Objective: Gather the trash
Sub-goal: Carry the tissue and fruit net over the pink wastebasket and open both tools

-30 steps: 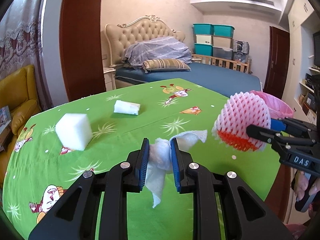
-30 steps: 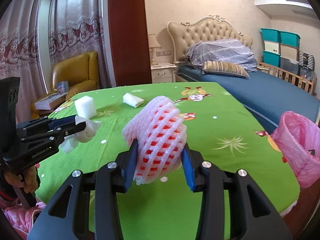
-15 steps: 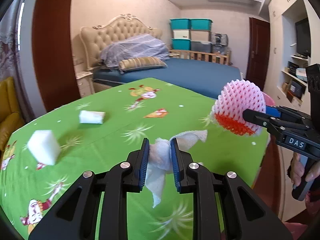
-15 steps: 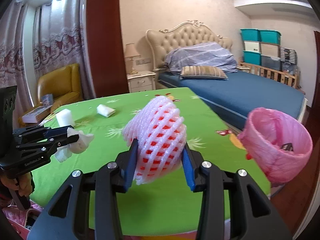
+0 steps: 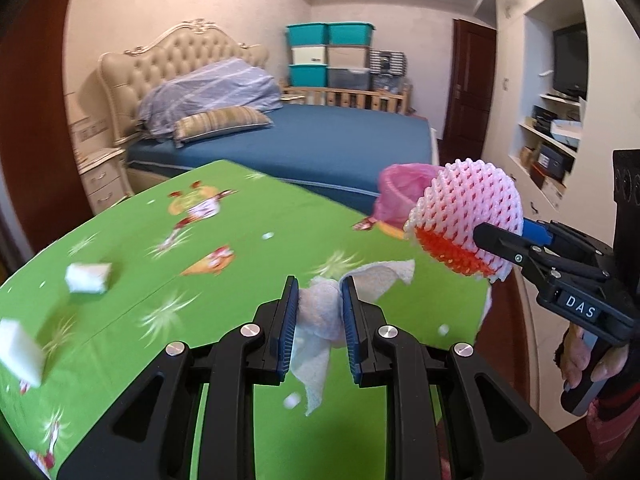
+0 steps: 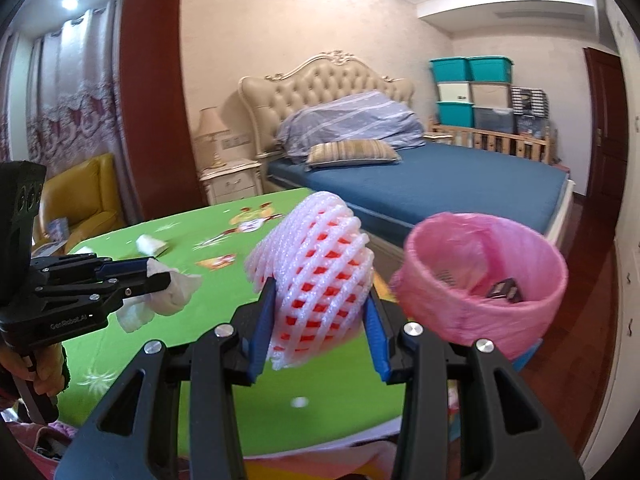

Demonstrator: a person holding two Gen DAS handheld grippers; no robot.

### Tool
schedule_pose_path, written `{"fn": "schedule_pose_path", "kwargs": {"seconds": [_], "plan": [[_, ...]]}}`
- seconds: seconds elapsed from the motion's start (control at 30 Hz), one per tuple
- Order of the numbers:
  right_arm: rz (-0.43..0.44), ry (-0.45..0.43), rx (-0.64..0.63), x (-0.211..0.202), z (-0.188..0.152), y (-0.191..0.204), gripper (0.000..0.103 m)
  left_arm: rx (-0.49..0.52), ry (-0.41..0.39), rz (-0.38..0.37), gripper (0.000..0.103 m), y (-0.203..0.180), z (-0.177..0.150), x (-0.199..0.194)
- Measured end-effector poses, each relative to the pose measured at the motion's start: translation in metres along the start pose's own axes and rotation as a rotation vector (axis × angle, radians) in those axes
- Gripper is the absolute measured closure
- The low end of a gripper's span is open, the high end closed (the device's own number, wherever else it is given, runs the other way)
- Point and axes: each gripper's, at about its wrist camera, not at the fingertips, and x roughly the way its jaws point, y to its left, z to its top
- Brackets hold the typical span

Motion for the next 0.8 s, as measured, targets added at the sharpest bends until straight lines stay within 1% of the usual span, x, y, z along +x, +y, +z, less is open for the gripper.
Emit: {"fn": "schedule_pose_path", "kwargs": {"seconds": [0.1,0.27,0.4,0.5,0.63,0.7,0.8], "plan": [[-0.047,-0.014,0.007,-0.003,0.004,-0.023,0.063,0.013,0.006,-0.024,0.083,-0.013,0.015,0.017],[-0.115,-0.022,0.051,0.000,0.016,-0.075,0.062,0.023,0.023,-0.077,0.083,-0.039,0.044,0.048],[-0.154,-0.027,0.088,0.002,0.027,-0.117,0.062,0.040,0.009,-0.104,0.082,-0.062,0.069,0.071],[-0.178,-0.025,0.083,0.009,0.035,-0.144,0.062,0.042,0.006,-0.125,0.082,-0.079,0.088,0.090],[-0.232,-0.013,0.069,0.026,0.040,-0.174,0.062,0.019,0.012,-0.158,0.082,-0.099,0.110,0.121],[-0.238,-0.008,0.071,0.033,0.042,-0.186,0.061,0.007,0.016,-0.171,0.082,-0.109,0.120,0.135],[-0.251,-0.001,0.046,0.047,0.045,-0.191,0.061,0.003,0.010,-0.173,0.082,-0.122,0.133,0.151]]}}
